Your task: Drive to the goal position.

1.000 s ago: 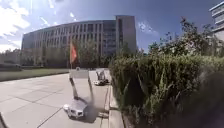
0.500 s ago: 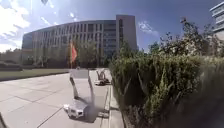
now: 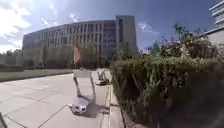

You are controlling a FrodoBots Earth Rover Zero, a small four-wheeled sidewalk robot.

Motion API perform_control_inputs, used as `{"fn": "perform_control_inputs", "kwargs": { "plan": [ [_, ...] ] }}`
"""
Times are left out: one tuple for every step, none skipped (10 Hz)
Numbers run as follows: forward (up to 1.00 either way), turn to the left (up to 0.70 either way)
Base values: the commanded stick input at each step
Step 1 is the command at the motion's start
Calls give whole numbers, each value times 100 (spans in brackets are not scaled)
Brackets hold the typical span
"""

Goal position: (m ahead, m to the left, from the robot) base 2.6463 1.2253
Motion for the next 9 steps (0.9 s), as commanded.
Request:
{"fn": "perform_control_inputs", "kwargs": {
  "plan": [
    [-10, 3],
    [-40, 2],
    [-70, 2],
    [-70, 2],
    [-70, 2],
    [-70, 2],
    [-70, 2],
    [-70, 2],
    [-70, 1]
  ]
}}
